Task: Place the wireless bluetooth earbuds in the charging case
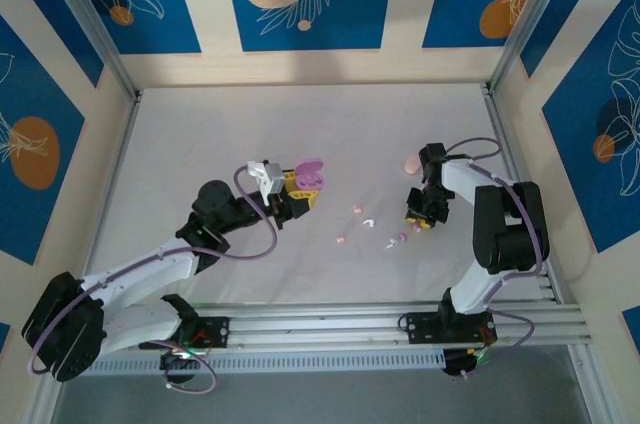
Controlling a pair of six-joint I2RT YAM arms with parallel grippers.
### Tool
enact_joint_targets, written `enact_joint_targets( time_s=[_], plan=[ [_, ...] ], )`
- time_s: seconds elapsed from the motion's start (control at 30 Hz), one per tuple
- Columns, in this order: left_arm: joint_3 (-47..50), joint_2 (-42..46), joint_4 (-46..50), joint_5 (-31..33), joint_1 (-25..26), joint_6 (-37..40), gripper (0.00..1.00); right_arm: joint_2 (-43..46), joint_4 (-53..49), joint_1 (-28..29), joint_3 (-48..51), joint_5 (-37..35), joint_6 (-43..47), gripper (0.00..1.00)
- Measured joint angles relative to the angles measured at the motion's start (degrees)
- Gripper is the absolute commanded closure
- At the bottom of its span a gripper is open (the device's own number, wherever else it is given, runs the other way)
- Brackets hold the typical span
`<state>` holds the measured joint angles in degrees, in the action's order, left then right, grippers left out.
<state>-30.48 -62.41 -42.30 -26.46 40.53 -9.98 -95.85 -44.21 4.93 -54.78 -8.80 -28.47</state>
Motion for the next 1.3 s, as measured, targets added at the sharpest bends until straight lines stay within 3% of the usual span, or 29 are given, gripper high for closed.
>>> enact_joint_targets(
  time_s=[0.8, 0.93, 1.07, 1.3],
  plan=[
    [0.00, 0.00, 0.04, 0.20, 0.00, 0.00, 0.75, 2.51, -0.98, 0.35, 0.00, 2.08, -0.04, 0.81],
    [0.00, 0.00, 0.31, 1.05, 0.00, 0.02, 0.75, 9.81, 0.96, -0.74, 0.37, 12.48, -0.96, 0.81],
    [0.00, 0.02, 0.70, 1.68, 0.00, 0.20, 0.75, 16.98, 6.97, -2.43, 0.87, 29.66, -3.98, 0.81],
    [0.00, 0.13, 1.25, 2.67, 0.00, 1.14, 0.75, 17.73, 19.82, -2.73, 0.85, 57.57, -12.07, 0.81]
  ],
)
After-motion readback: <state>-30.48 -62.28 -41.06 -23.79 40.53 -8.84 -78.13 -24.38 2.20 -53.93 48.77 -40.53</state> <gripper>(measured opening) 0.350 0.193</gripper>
